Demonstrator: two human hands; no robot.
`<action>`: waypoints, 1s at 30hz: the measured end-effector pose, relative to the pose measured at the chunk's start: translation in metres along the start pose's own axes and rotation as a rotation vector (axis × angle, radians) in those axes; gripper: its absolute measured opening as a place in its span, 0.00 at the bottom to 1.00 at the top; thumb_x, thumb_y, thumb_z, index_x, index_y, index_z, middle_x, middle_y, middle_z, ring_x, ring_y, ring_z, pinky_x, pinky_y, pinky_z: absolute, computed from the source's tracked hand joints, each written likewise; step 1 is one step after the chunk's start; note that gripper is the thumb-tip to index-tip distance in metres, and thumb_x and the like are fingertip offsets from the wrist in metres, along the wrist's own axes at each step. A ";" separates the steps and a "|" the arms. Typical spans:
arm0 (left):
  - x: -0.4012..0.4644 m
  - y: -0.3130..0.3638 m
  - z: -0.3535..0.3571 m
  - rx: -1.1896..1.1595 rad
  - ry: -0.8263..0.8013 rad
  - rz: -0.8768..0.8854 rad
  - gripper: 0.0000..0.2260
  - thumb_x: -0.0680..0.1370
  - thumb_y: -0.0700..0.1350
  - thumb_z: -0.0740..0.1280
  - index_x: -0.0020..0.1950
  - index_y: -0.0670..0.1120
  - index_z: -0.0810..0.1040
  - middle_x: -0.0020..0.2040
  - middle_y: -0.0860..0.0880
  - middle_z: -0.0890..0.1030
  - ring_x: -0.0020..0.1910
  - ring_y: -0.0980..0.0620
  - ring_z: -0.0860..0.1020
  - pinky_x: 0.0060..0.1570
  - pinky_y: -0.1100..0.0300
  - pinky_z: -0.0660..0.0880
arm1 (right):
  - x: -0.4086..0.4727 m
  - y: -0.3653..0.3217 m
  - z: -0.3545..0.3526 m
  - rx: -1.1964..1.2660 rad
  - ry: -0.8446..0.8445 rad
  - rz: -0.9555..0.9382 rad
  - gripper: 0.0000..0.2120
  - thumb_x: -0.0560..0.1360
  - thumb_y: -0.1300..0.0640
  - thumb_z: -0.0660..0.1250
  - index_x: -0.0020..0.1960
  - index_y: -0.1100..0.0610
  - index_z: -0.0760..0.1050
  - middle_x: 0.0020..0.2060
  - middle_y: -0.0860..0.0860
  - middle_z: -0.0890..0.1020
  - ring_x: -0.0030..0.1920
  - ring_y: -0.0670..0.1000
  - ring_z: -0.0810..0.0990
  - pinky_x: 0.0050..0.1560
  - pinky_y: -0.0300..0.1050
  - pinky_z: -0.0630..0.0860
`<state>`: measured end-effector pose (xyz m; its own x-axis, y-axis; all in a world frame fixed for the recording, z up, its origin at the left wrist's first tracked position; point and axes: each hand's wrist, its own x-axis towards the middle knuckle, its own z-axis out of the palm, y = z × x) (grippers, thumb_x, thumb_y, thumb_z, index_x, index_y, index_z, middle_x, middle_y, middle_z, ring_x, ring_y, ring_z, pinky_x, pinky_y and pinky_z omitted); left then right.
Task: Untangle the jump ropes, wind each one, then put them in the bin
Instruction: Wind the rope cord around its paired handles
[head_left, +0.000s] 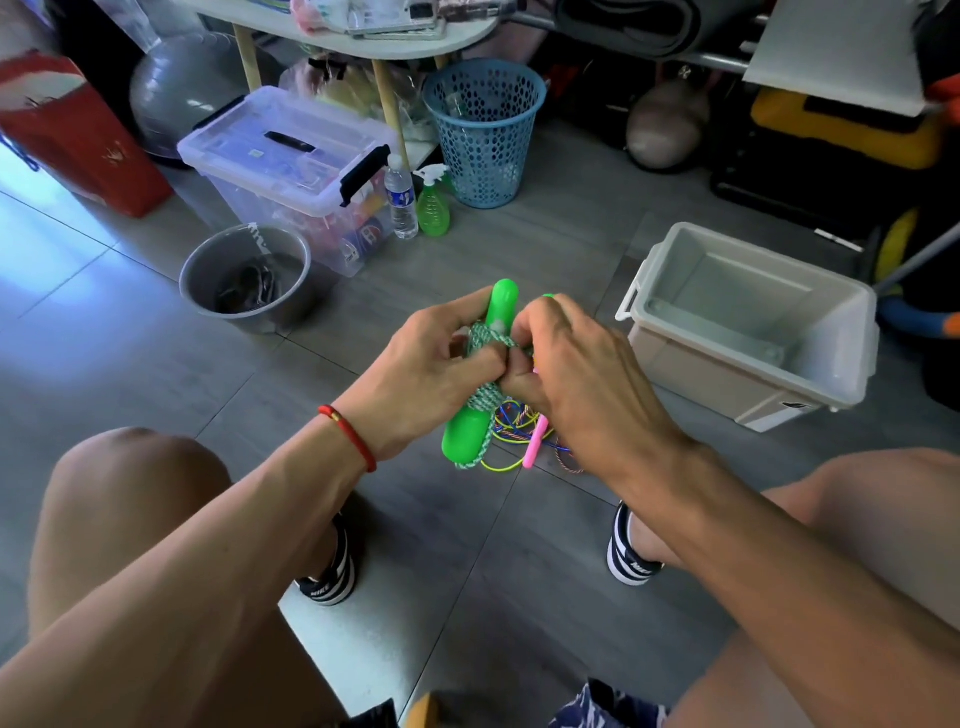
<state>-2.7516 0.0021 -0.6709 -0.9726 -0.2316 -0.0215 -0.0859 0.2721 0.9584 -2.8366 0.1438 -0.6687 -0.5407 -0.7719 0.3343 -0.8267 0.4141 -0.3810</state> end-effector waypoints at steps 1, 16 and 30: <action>0.000 0.000 0.000 -0.019 -0.003 0.008 0.11 0.78 0.40 0.63 0.59 0.41 0.77 0.47 0.32 0.77 0.44 0.48 0.74 0.51 0.32 0.75 | 0.001 0.001 0.000 0.016 0.023 0.004 0.06 0.77 0.59 0.68 0.50 0.58 0.73 0.44 0.55 0.77 0.39 0.62 0.79 0.40 0.55 0.74; -0.010 -0.004 0.000 -0.244 0.145 0.027 0.15 0.75 0.34 0.72 0.57 0.44 0.71 0.51 0.37 0.81 0.41 0.43 0.74 0.44 0.44 0.73 | -0.001 0.010 -0.006 0.343 -0.110 0.066 0.11 0.72 0.53 0.75 0.48 0.54 0.74 0.37 0.41 0.67 0.35 0.39 0.70 0.37 0.34 0.63; -0.005 -0.004 -0.016 0.124 -0.040 0.096 0.06 0.81 0.44 0.67 0.57 0.45 0.78 0.54 0.43 0.83 0.45 0.34 0.81 0.52 0.35 0.77 | 0.000 0.017 -0.003 0.274 -0.082 0.047 0.11 0.71 0.56 0.77 0.46 0.54 0.75 0.36 0.39 0.66 0.36 0.44 0.66 0.39 0.36 0.61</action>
<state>-2.7431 -0.0125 -0.6706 -0.9853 -0.1620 0.0548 -0.0157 0.4045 0.9144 -2.8508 0.1527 -0.6722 -0.5538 -0.7961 0.2440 -0.7222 0.3135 -0.6166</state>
